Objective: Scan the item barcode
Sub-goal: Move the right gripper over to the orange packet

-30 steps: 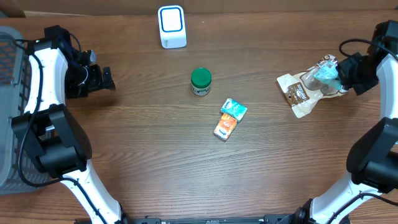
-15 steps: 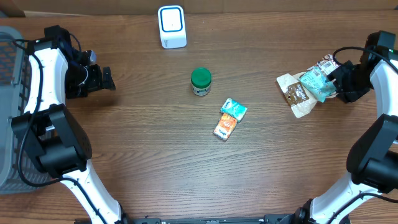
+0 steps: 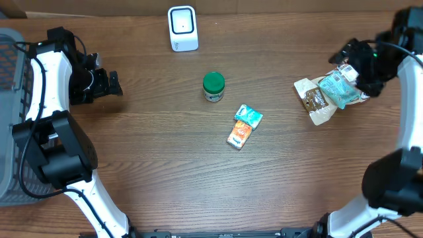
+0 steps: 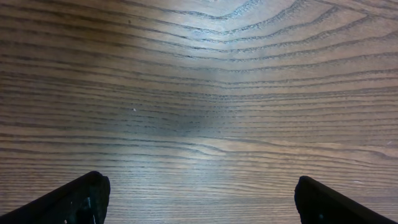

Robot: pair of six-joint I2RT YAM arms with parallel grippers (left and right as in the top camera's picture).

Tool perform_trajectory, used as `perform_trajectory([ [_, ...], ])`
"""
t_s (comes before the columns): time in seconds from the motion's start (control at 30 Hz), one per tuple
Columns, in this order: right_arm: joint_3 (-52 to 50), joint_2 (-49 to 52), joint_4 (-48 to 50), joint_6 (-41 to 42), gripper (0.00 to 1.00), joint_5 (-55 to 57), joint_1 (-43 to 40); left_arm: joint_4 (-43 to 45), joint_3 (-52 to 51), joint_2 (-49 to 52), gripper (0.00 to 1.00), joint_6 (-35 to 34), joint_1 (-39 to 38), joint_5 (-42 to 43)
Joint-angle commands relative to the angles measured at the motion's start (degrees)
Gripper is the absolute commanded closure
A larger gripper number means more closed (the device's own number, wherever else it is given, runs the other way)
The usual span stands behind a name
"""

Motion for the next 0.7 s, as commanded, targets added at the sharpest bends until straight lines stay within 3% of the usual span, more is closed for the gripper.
perform_trajectory([
  [0.0, 1.7, -3.3, -1.4, -3.4, 0.00, -1.2, 6.1, 0.0, 0.5, -0.8, 0.01, 0.1, -0.1, 0.0],
  [0.3, 0.6, -3.0, -1.6, -2.9, 0.00, 1.0, 15.8, 0.0, 0.5, -0.8, 0.00, 0.1, -0.1, 0.0],
  [0.5, -4.0, -3.0, -0.2, -2.9, 0.14, 2.2, 22.3, 0.0, 0.5, -0.8, 0.00, 0.1, -0.1, 0.0],
  [0.67, -11.9, -2.9, 3.3, -0.2, 0.19, 2.6, 25.8, 0.0, 0.5, -0.8, 0.01, 0.1, -0.1, 0.0],
])
